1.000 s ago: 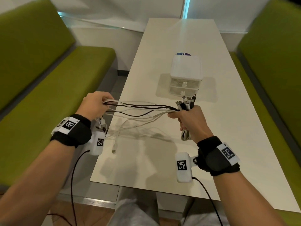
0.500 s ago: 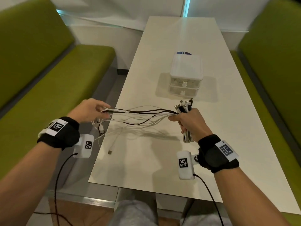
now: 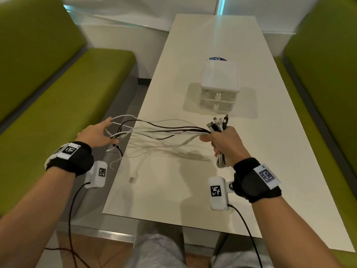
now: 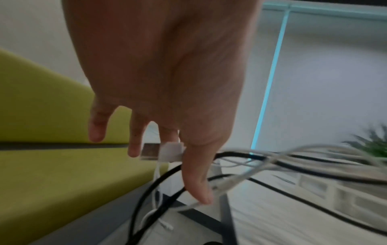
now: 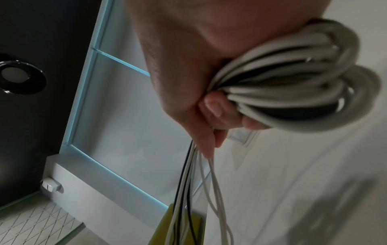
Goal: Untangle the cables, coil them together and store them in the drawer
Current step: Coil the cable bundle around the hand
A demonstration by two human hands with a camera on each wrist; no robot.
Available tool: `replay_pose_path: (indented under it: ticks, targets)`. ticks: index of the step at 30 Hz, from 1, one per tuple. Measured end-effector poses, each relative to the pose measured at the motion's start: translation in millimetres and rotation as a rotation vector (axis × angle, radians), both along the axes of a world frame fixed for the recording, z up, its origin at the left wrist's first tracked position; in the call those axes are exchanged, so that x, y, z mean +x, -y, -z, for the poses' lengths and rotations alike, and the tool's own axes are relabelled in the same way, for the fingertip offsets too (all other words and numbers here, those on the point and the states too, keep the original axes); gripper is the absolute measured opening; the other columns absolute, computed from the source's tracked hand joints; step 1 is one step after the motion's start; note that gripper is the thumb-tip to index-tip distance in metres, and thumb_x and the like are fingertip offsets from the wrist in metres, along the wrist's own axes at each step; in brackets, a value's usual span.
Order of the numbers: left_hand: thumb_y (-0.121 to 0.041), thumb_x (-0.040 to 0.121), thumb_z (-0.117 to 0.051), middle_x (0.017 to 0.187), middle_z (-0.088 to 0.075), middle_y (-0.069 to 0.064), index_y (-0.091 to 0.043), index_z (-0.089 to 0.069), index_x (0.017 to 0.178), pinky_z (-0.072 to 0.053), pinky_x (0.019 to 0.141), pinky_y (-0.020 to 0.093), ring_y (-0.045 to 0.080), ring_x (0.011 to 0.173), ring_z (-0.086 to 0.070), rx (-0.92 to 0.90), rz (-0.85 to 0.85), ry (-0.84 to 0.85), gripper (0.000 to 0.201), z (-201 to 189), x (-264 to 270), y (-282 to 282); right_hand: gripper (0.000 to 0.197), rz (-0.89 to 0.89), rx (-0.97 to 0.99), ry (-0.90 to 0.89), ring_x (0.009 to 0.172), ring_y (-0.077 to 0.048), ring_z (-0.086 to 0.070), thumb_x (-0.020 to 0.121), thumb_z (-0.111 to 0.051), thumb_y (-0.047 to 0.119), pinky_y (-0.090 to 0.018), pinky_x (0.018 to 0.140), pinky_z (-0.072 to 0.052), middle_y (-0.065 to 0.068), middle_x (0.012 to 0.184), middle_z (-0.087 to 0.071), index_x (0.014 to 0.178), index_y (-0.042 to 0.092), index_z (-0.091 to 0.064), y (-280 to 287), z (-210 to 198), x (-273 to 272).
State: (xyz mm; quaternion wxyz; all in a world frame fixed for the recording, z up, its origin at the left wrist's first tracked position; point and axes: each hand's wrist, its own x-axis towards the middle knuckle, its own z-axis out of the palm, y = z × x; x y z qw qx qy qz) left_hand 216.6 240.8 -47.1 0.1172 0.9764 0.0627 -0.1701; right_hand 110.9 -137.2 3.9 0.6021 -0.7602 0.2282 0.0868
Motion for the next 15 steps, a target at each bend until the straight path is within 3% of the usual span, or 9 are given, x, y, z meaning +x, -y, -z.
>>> replay_pose_path:
  ticks: [1,3,5,6,9,11,15]
  targets:
    - [-0.052,0.076,-0.075,0.145,-0.049,-0.006,-0.035,-0.019,0.152,-0.034,0.11,0.052,0.03,0.133,-0.045,-0.057,-0.067,0.018,0.096,4,3,-5,0.029,-0.006,-0.005,-0.003,0.042,-0.015,-0.032,0.08,-0.075,0.006,-0.026,0.043,-0.034,-0.004,0.057,-0.038,0.068,0.012,-0.048,0,0,-1]
    - [-0.051,0.081,-0.071,0.139,-0.056,0.005,-0.024,-0.038,0.147,-0.039,0.107,0.047,0.032,0.128,-0.049,-0.082,-0.143,0.051,0.079,3,6,-6,0.029,-0.015,-0.019,-0.005,0.041,-0.015,-0.033,0.079,-0.074,0.007,-0.025,0.043,-0.035,-0.005,0.056,-0.039,0.068,0.011,-0.049,0,1,-2]
    - [-0.046,0.088,-0.065,0.124,-0.064,0.014,-0.014,-0.06,0.13,-0.045,0.097,0.042,0.034,0.114,-0.057,-0.032,-0.115,0.066,0.054,-5,3,2,0.029,-0.02,-0.02,-0.004,0.04,-0.015,-0.034,0.079,-0.074,0.007,-0.024,0.042,-0.035,-0.005,0.055,-0.039,0.067,0.011,-0.048,-3,4,-4]
    - [-0.042,0.089,-0.065,0.12,-0.065,0.015,-0.012,-0.063,0.127,-0.045,0.095,0.041,0.034,0.111,-0.058,-0.032,-0.093,0.051,0.048,-9,2,7,0.03,-0.016,-0.011,0.001,0.039,-0.015,-0.033,0.079,-0.074,0.007,-0.024,0.042,-0.035,-0.005,0.055,-0.039,0.066,0.012,-0.048,-4,5,-4]
    - [-0.029,0.085,-0.074,0.138,-0.055,0.012,-0.014,-0.04,0.146,-0.038,0.103,0.04,0.031,0.125,-0.051,-0.113,-0.019,-0.102,0.072,-27,0,26,0.029,-0.017,-0.004,0.009,0.038,-0.015,-0.034,0.079,-0.074,0.007,-0.025,0.043,-0.036,-0.005,0.055,-0.039,0.066,0.012,-0.048,-5,6,-3]
    - [-0.026,0.08,-0.079,0.135,-0.057,0.007,-0.017,-0.032,0.149,-0.038,0.104,0.041,0.028,0.123,-0.053,-0.152,0.022,-0.117,0.084,-43,1,40,0.028,-0.019,-0.014,0.014,0.039,-0.016,-0.036,0.079,-0.074,0.009,-0.026,0.044,-0.037,-0.005,0.056,-0.04,0.067,0.011,-0.048,-4,4,-2]
    - [-0.032,0.082,-0.075,0.12,-0.067,0.0,-0.023,-0.05,0.138,-0.041,0.098,0.037,0.023,0.113,-0.058,-0.07,0.083,0.017,0.062,-72,1,61,0.029,-0.012,-0.013,0.015,0.04,-0.016,-0.035,0.08,-0.074,0.008,-0.027,0.046,-0.037,-0.005,0.056,-0.04,0.068,0.012,-0.048,1,1,0]
